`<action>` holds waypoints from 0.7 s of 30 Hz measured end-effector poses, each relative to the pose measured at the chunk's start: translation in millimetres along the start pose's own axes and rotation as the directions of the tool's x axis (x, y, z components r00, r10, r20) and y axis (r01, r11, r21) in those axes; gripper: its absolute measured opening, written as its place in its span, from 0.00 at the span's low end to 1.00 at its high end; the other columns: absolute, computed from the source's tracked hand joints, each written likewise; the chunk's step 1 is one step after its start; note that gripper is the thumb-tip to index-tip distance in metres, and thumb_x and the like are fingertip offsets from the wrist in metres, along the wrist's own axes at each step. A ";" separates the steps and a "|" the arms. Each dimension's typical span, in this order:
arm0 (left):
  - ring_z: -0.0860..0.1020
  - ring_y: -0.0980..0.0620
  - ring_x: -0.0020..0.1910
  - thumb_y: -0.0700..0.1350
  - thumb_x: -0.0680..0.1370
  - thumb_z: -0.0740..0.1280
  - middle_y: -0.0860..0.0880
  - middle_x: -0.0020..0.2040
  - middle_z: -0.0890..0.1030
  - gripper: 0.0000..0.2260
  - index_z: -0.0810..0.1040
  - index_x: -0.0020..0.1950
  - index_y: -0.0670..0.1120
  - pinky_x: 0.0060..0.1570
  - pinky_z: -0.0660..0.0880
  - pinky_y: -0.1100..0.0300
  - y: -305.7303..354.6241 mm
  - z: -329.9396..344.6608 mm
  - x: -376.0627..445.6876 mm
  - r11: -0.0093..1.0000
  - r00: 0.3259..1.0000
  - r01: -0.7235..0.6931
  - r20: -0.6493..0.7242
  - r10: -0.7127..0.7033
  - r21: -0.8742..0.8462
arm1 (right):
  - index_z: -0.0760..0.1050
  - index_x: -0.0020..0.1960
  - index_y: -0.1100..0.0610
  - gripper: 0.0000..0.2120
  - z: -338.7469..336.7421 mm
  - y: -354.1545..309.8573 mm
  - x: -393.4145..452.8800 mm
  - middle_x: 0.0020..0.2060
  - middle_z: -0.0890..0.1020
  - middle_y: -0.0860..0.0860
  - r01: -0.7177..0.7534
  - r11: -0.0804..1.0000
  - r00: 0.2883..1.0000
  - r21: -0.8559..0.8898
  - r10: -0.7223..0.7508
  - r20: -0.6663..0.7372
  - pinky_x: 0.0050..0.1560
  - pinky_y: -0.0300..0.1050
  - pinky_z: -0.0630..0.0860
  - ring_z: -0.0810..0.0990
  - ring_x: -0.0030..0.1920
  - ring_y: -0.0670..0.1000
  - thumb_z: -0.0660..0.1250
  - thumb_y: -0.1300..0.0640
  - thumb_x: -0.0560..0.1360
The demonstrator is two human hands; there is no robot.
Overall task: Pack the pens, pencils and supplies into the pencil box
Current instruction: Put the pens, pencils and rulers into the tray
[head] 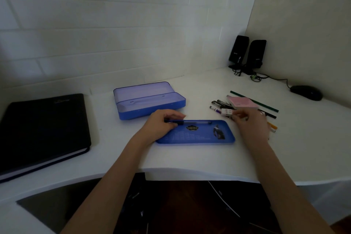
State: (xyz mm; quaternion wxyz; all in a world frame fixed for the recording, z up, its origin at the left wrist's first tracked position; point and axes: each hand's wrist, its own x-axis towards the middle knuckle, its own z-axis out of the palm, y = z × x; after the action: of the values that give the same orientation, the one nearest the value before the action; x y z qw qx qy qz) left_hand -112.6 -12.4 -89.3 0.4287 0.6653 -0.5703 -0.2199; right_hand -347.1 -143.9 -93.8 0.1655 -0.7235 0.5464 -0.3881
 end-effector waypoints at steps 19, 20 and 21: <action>0.76 0.57 0.55 0.33 0.75 0.64 0.52 0.54 0.81 0.14 0.81 0.55 0.46 0.53 0.70 0.72 -0.4 -0.7 0.7 0.999 1.000 0.019 0.009 -0.018 -0.033 | 0.77 0.52 0.53 0.08 2.3 1.6 -0.1 0.52 0.80 0.56 -0.129 0.965 0.988 -0.230 0.105 -0.117 0.60 0.55 0.65 0.72 0.59 0.58 0.60 0.58 0.76; 0.76 0.57 0.54 0.33 0.75 0.64 0.53 0.53 0.81 0.14 0.81 0.55 0.46 0.51 0.70 0.73 0.0 -0.7 0.7 0.999 1.000 0.019 0.008 -0.019 -0.034 | 0.77 0.53 0.53 0.08 2.2 2.0 -0.5 0.53 0.79 0.56 -0.145 0.959 0.986 -0.243 0.120 -0.115 0.59 0.55 0.65 0.71 0.60 0.58 0.60 0.58 0.76; 0.76 0.57 0.54 0.33 0.75 0.64 0.53 0.53 0.80 0.14 0.81 0.55 0.46 0.51 0.70 0.73 0.1 -0.6 0.6 0.999 1.000 0.020 0.006 -0.020 -0.037 | 0.77 0.53 0.54 0.08 2.1 1.8 -0.7 0.53 0.79 0.57 -0.151 0.960 0.986 -0.234 0.128 -0.111 0.58 0.55 0.66 0.71 0.60 0.59 0.61 0.58 0.76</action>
State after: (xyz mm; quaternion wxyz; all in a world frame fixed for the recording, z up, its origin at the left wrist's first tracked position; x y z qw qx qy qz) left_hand -112.1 -12.9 -88.8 0.4368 0.6624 -0.5606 -0.2368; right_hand -346.8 -144.3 -96.6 0.0770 -0.6786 0.6466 -0.3399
